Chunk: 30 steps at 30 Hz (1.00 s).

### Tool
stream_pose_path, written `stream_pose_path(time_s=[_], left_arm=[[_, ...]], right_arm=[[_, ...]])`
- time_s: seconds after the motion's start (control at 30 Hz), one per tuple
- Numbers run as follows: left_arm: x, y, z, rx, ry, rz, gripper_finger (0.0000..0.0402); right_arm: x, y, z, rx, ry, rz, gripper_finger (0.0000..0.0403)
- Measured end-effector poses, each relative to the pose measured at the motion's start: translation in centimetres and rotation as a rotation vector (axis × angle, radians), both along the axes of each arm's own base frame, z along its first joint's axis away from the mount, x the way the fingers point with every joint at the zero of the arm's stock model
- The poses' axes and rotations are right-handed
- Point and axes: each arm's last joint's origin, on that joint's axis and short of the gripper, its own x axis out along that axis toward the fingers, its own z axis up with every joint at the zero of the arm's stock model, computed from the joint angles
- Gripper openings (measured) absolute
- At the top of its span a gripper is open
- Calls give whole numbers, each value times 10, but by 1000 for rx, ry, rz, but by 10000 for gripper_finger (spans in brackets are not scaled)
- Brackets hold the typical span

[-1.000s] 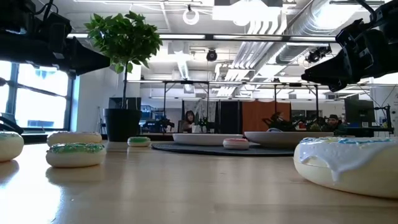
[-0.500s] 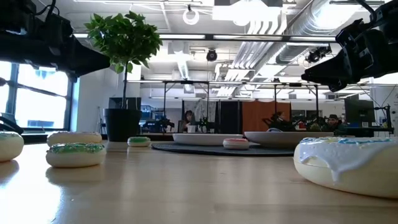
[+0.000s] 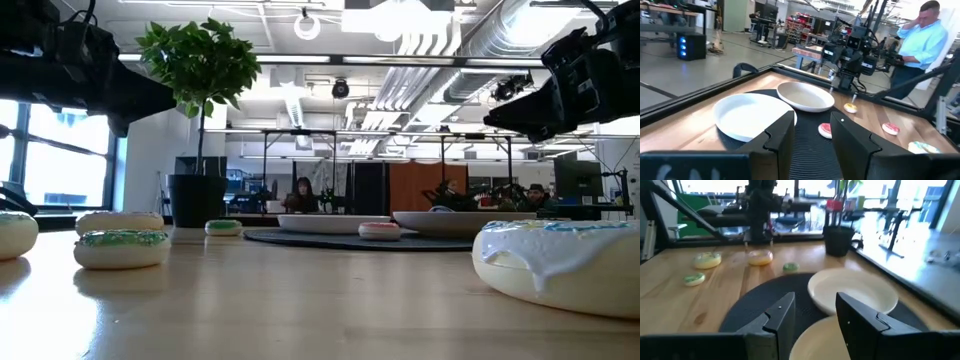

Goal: Pick & Place donuts
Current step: Put the top small pink donut on the white plate

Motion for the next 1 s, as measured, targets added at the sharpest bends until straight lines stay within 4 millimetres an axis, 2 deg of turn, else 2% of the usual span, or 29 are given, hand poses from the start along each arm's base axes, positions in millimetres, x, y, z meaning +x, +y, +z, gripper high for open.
stream_pose_path(time_s=[0.3,0.6,0.83,1.0], left_arm=[[1,-4,-1,-60,4,-132,127],[1,-5,-1,-107,-5,-192,127],[1,-4,-1,-163,-15,-162,127],[1,-3,1,-190,-44,-110,127]], right_arm=[[-1,-1,20,-54,-195,-44,140],[11,0,9,-88,-69,51,140],[32,-2,6,-67,-15,111,140],[72,-5,34,-34,59,142,140]])
